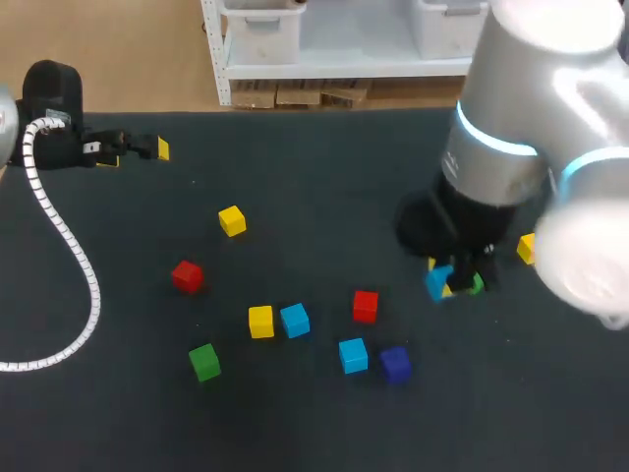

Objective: Place the blue cubes, place green cubes on the blue cubes, place the yellow cubes on the green cubes, then place the red cubes on the yellow cubes, and place purple cube on the red cubes.

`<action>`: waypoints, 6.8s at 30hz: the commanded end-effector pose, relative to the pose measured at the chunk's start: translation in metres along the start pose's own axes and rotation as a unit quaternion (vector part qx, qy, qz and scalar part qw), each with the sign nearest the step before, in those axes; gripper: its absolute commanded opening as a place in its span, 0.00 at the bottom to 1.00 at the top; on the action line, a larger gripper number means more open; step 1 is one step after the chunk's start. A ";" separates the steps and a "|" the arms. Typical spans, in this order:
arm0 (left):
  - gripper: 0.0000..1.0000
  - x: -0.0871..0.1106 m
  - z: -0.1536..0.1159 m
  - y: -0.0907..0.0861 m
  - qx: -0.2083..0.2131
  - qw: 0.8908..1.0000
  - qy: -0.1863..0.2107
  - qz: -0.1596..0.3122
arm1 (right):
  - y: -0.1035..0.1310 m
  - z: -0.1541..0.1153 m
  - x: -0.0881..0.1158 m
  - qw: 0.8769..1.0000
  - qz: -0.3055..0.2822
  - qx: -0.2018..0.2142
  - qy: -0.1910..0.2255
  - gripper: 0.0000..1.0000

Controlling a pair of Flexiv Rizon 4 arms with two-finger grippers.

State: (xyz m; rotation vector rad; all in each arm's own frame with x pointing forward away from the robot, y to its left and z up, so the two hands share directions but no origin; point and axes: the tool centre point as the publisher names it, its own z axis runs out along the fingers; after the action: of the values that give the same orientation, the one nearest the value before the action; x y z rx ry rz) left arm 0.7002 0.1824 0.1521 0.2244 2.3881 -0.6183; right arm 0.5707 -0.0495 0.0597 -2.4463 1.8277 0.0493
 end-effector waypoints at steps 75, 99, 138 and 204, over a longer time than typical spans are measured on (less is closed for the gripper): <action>1.00 0.001 0.000 0.002 0.005 1.000 -0.003 0.001 | -0.141 0.068 0.018 0.982 0.172 -0.079 0.029 0.76; 1.00 0.001 0.000 0.002 0.005 1.000 -0.003 0.001 | -0.131 0.066 0.017 0.980 0.172 -0.096 0.031 0.00; 1.00 0.001 0.000 0.002 0.005 1.000 -0.003 0.001 | -0.106 0.067 0.006 0.982 0.163 -0.094 0.015 1.00; 1.00 0.001 0.000 0.002 0.005 1.000 -0.003 0.001 | -0.114 -0.140 0.141 0.812 0.445 0.129 -0.354 1.00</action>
State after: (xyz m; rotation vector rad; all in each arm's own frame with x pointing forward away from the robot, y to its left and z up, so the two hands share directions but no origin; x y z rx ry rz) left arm 0.7002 0.1824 0.1521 0.2244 2.3880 -0.6183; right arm 0.7272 -0.1643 0.1942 -1.0063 2.1982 0.6269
